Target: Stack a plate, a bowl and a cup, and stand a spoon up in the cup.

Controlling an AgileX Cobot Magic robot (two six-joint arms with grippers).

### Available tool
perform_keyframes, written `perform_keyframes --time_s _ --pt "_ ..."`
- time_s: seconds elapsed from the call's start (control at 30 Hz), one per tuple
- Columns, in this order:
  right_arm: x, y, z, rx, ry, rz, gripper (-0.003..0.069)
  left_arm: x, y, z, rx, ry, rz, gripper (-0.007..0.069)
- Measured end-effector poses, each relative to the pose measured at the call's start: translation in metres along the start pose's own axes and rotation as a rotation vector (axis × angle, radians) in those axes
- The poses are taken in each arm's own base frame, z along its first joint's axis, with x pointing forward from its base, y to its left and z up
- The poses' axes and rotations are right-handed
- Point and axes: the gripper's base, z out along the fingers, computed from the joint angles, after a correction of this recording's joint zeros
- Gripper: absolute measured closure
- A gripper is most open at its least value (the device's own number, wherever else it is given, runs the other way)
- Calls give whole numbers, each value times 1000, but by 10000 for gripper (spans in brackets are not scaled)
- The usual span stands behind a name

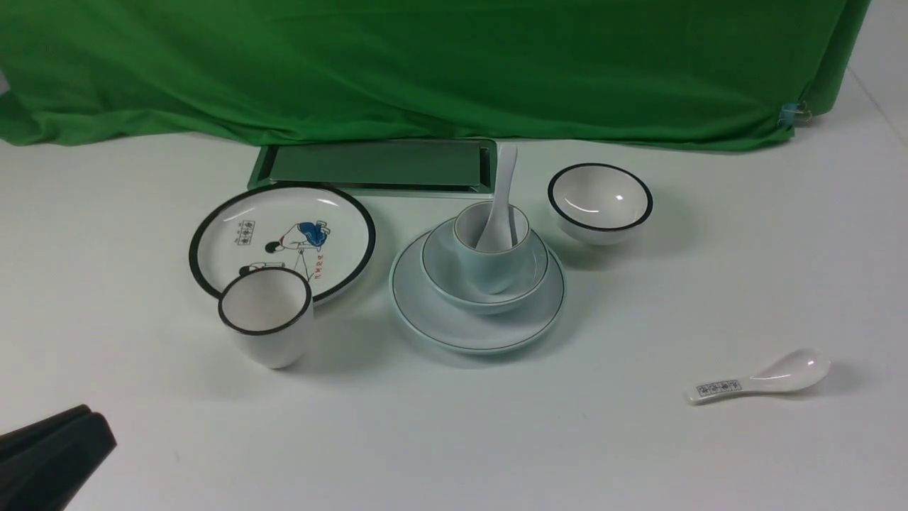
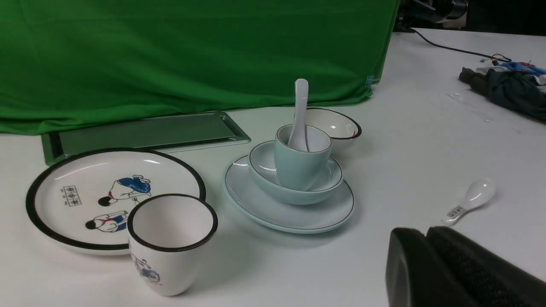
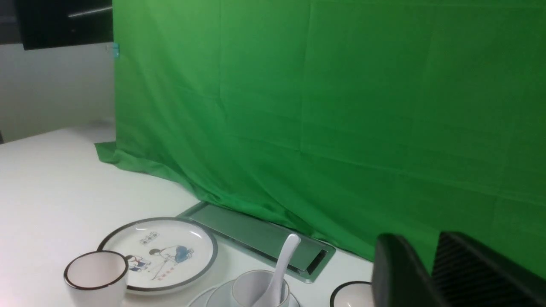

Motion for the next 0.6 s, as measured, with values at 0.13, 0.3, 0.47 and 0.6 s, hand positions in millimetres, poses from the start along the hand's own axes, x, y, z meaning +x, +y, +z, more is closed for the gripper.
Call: perform_keyframes --time_s 0.13,0.3,0.47,0.6 --pt "0 0 0 0 0 0 468 0 0 0 1 0 -2 635" --pt "0 0 0 0 -1 0 452 0 0 0 1 0 -2 635" --pt "-2 -1 -1 11 -20 -23 443 0 0 0 1 0 -2 635" --pt "-4 -4 -11 66 -148 -74 455 0 0 0 1 0 -2 634"
